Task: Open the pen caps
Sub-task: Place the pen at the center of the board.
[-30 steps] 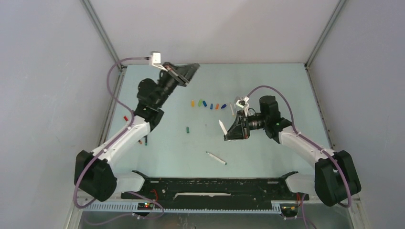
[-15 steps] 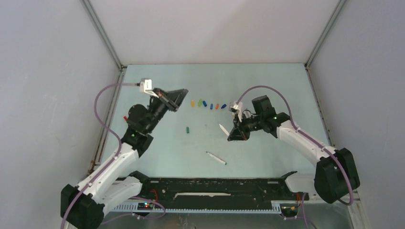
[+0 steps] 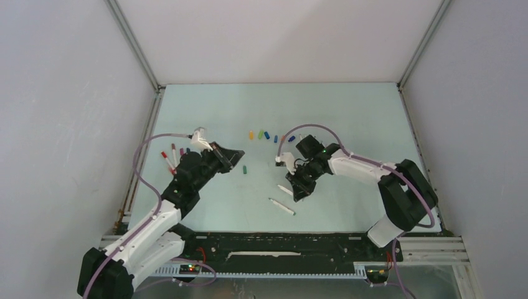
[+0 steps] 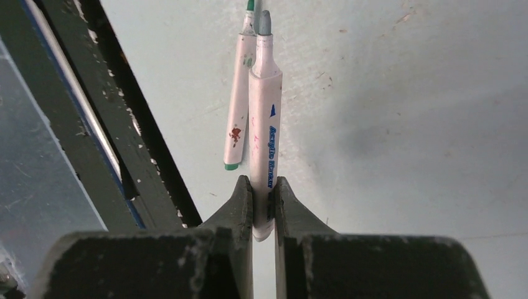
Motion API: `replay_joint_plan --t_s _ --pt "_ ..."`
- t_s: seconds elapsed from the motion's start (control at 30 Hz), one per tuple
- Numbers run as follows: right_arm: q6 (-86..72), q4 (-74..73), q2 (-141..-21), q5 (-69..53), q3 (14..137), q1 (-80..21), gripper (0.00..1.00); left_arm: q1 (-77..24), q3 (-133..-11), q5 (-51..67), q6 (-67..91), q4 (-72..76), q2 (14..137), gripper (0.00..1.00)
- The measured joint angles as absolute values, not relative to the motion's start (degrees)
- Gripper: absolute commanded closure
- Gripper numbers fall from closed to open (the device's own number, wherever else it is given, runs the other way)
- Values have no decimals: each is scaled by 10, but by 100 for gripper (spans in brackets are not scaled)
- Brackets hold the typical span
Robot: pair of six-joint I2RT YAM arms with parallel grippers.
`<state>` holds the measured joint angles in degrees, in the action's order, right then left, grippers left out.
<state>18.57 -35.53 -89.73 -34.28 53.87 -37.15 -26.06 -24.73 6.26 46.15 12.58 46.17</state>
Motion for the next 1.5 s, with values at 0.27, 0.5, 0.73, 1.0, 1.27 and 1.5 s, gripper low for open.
replay_joint_plan --t_s 0.27,0.5,0.73,1.0,1.27,1.5 --pt "189 -380 -956 -292 557 -410 90 -261 -243 62 476 114 485 100" --pt "191 -389 -976 -266 565 -421 78 -261 -243 66 491 115 529 100" --pt "191 -390 -980 -252 566 -425 69 -261 -242 79 508 131 564 100" --pt "192 -397 -984 -250 571 -427 62 -275 -242 80 525 138 615 100" --pt "230 -435 -956 -284 591 -409 50 -332 -305 27 509 21 695 97" --pt "255 -457 -877 -360 598 -316 50 -355 -439 -35 473 -90 807 96"
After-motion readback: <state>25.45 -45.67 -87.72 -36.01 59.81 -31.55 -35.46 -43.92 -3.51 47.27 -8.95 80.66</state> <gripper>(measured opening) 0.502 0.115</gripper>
